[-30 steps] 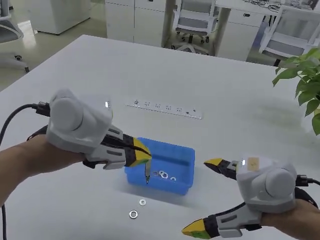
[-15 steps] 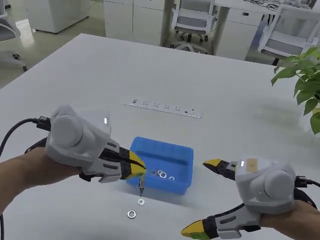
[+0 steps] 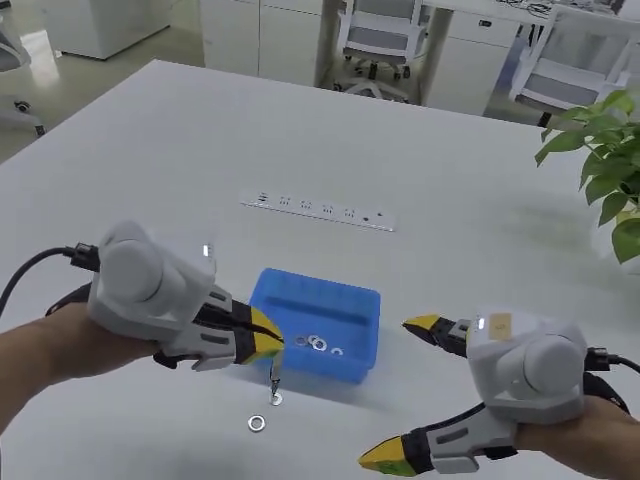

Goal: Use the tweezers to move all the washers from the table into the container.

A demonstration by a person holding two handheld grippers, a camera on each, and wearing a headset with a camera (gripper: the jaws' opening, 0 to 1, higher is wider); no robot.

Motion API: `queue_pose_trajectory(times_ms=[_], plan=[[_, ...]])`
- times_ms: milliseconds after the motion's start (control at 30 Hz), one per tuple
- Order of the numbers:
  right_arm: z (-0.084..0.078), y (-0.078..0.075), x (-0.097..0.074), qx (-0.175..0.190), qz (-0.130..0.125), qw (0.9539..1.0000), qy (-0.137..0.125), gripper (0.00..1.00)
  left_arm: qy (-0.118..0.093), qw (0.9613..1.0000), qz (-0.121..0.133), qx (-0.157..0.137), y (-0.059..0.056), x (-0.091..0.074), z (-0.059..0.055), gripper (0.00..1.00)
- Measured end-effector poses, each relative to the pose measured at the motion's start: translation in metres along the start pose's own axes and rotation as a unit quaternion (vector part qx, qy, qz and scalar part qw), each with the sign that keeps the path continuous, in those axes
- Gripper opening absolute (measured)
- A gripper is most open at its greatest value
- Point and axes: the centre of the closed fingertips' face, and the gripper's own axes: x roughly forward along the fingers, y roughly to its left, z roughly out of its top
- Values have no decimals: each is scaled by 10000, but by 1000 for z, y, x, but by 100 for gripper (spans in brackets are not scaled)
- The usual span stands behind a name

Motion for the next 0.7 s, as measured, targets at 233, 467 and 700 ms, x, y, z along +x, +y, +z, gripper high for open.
queue_pose_trajectory(times_ms=[233,467,700], plan=[[-2,1,0,10,-2,10000,27,100,-36,10000,12,14,0,3,-1,5],[-3,2,1,-6,19,10000,26,99,-69,10000,13,-7,2,3,-2,5],[8,6,7,-250,218,9994,-113,92,-79,9998,-163,-21,-4,3,-1,5]])
